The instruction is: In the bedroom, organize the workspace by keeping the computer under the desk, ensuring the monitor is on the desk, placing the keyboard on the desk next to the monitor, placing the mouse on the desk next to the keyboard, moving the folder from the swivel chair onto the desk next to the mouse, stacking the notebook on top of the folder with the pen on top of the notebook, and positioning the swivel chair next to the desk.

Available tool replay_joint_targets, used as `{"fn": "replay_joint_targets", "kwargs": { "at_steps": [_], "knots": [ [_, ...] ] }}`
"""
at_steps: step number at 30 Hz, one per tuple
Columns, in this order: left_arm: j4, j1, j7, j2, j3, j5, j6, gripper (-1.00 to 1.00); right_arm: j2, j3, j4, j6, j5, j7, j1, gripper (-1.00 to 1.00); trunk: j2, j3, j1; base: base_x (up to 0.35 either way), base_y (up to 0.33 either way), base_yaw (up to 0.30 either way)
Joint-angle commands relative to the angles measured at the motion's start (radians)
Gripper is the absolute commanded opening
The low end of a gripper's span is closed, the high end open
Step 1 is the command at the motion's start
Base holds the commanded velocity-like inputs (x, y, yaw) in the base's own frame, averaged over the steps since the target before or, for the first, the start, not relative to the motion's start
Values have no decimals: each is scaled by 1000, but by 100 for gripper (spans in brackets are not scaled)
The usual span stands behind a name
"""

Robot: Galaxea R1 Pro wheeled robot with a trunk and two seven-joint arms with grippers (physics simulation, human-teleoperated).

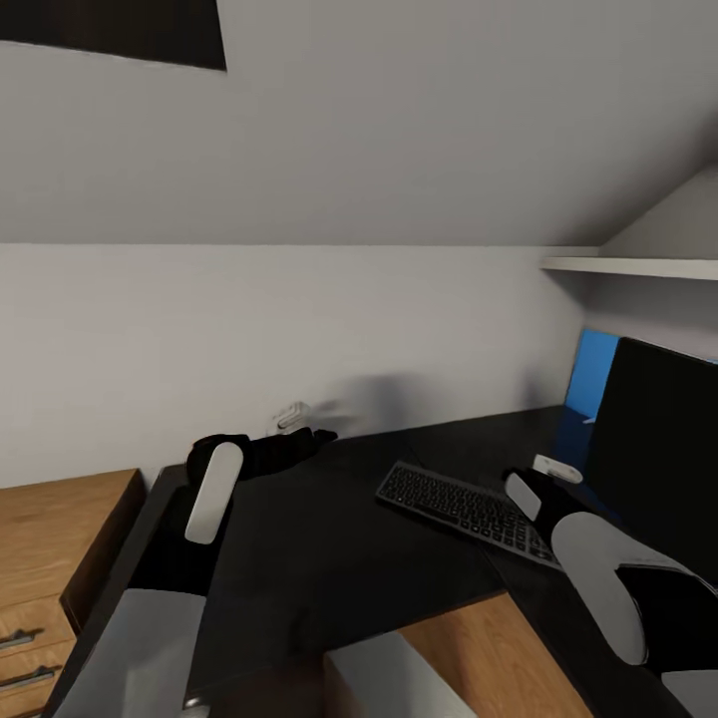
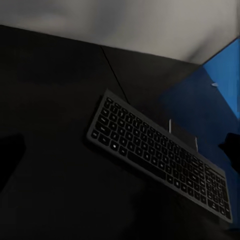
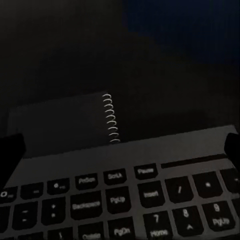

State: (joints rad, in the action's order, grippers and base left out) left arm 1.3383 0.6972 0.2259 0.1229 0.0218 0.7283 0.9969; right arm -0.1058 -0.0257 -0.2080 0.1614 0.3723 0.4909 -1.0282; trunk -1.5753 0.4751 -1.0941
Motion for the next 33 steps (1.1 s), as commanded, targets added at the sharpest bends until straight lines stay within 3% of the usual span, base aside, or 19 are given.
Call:
{"fn": "replay_joint_targets", "kwargs": {
  "at_steps": [1, 12, 33],
  "knots": [
    [1, 1, 10, 0, 0, 10, 3, 100, 2, -2, -2, 8, 1, 3, 0, 100, -1, 1, 0, -55, 0, -85],
    [1, 1, 11, 0, 0, 10, 2, 100, 22, -2, -2, 6, 17, 2, 0, 100, -1, 1, 0, -197, 20, -20],
    [1, 1, 10, 0, 0, 11, 2, 100, 22, -3, -6, 6, 17, 1, 0, 100, -1, 1, 0, -11, 2, 0]
  ]
}}
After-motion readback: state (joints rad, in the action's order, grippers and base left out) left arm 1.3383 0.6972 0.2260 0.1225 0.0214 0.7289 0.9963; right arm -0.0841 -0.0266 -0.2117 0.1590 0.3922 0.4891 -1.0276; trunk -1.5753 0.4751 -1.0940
